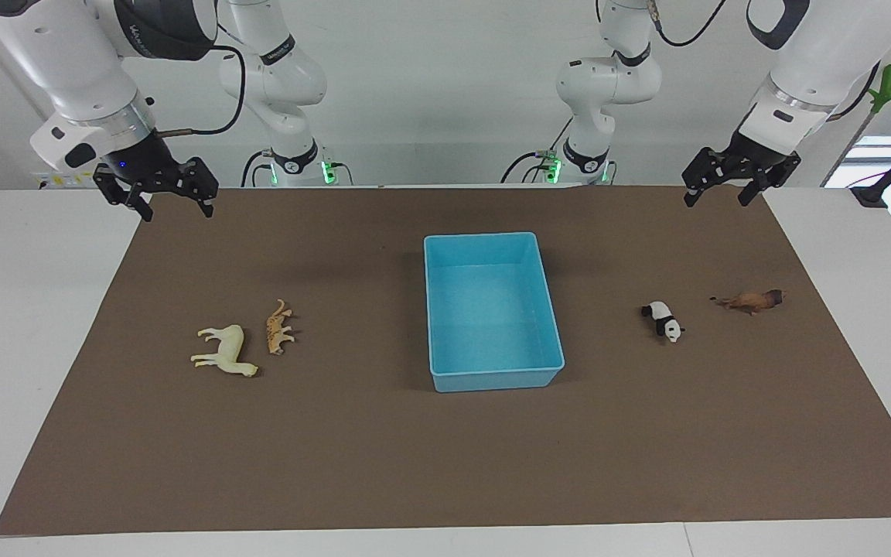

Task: Put all toys into storage box
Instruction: 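Grasp the panda with the left gripper while the right gripper grasps the camel, then carry the panda into the box with the left gripper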

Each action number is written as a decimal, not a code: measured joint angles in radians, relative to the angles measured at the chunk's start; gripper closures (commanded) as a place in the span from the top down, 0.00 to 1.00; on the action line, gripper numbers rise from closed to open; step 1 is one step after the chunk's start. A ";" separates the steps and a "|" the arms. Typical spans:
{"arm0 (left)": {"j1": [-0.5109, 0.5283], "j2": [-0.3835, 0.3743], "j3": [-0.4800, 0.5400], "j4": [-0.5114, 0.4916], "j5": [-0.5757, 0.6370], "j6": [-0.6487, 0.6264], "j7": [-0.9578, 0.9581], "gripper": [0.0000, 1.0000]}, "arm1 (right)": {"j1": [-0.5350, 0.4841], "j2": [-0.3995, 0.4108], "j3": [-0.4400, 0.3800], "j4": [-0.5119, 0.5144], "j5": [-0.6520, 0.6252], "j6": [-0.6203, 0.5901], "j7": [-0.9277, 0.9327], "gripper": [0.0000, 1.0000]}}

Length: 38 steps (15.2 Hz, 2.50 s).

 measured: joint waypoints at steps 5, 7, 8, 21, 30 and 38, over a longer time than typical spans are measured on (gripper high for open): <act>0.000 0.000 0.000 -0.007 0.000 0.000 0.000 1.00 | 0.000 0.000 0.002 0.000 -0.018 0.000 -0.001 1.00; 0.000 0.000 0.000 -0.010 0.000 0.000 0.000 1.00 | 0.000 0.000 0.002 -0.004 -0.018 -0.001 -0.001 1.00; 0.000 0.000 0.000 -0.010 0.000 0.000 0.000 1.00 | 0.000 0.000 0.002 -0.006 -0.018 -0.001 -0.001 1.00; 0.067 0.065 0.015 -0.381 0.000 0.546 -0.198 1.00 | -0.002 0.163 0.003 -0.051 -0.018 0.221 -0.001 1.00; 0.059 0.167 0.008 -0.585 0.000 0.885 -0.232 1.00 | 0.031 0.266 0.005 -0.235 -0.017 0.576 0.050 1.00; 0.008 0.187 0.002 -0.645 0.000 0.976 -0.287 0.84 | 0.019 0.328 -0.003 -0.251 -0.018 0.578 0.089 1.00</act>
